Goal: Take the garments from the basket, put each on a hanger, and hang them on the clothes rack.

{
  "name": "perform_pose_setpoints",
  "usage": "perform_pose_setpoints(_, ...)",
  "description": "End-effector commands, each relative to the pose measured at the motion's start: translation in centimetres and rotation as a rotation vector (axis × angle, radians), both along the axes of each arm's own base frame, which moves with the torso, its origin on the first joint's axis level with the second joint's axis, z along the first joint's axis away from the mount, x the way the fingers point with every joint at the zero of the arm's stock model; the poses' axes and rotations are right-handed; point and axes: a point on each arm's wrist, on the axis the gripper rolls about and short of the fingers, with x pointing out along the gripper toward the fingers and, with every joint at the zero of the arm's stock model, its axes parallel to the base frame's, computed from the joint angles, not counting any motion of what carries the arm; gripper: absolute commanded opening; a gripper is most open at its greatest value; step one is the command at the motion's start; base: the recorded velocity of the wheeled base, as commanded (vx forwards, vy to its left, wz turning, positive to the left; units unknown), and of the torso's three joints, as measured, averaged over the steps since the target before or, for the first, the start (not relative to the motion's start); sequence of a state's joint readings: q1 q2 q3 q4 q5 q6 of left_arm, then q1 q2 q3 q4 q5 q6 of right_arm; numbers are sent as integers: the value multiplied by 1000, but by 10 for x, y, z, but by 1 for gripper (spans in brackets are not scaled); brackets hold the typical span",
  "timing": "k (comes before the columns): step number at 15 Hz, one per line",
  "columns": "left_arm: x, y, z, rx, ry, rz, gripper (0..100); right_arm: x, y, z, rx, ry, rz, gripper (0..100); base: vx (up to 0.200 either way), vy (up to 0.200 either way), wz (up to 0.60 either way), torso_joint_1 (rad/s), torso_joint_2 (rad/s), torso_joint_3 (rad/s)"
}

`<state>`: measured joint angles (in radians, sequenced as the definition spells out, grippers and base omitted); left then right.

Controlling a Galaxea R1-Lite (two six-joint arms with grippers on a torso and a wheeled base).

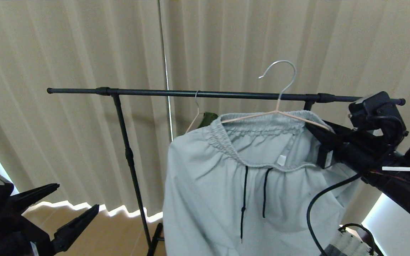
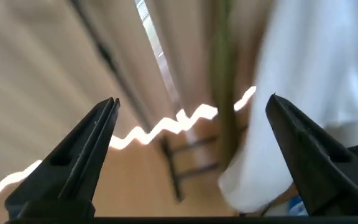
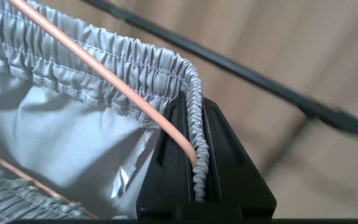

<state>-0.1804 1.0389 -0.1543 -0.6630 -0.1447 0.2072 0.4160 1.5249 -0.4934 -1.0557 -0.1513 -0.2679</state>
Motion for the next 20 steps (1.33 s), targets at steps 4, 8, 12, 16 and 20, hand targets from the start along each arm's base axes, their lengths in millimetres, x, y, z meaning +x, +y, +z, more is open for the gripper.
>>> perform_pose_setpoints(4,-9,-1,18,-75,-113,-48,100,-7,-51,-11,-14,41,-205,0,0,0,0,0,0,0)
perform_pose_setpoints(8,-12,0,17,-78,-118,-52,100,-2,-75,-26,-33,100,-376,0,0,0,0,0,0,0)
perform_pose_setpoints(12,-17,0,16,-67,-132,-56,100,8,-87,-46,-49,160,-485,0,0,0,0,0,0,0)
perform_pose_setpoints(16,-17,1,14,-73,-125,-52,100,0,-92,-48,-43,116,-502,0,0,0,0,0,0,0)
perform_pose_setpoints(20,-19,1,9,-70,-105,-51,100,5,-94,-53,-89,120,-513,0,0,0,0,0,0,0)
